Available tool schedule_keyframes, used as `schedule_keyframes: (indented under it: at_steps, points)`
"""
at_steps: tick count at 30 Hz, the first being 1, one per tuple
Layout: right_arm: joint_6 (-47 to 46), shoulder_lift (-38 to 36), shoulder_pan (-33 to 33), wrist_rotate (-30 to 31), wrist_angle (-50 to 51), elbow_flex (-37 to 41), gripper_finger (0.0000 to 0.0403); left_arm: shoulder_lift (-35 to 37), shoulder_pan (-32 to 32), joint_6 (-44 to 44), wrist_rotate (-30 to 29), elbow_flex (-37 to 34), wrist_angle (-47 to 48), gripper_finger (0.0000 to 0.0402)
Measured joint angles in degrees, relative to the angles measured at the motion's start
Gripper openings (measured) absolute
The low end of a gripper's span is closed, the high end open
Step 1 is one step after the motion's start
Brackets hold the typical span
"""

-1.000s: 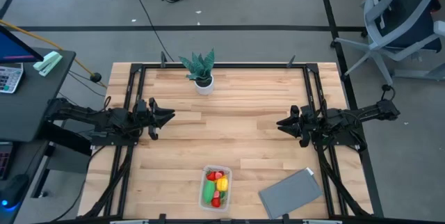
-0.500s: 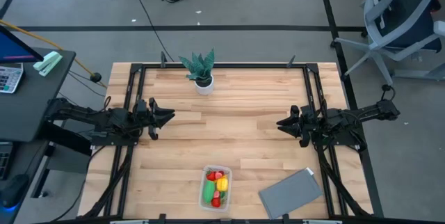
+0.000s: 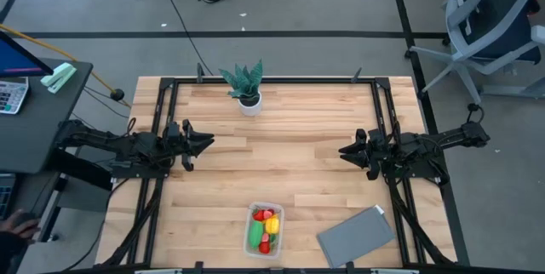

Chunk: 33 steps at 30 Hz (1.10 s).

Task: Pick and placing Produce into tupperware
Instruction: Return to Home Position

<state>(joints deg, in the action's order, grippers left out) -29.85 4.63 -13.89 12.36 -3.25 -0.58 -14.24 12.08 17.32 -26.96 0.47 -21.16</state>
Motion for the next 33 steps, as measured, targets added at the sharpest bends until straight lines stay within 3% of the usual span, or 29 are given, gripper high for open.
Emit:
schedule_keyframes:
  at_steps: [33]
  points:
    - [0.00, 0.00, 0.02, 0.00, 0.00, 0.00, 0.0128, 0.00, 0.00, 0.01, 0.00, 0.00, -0.01, 0.0083]
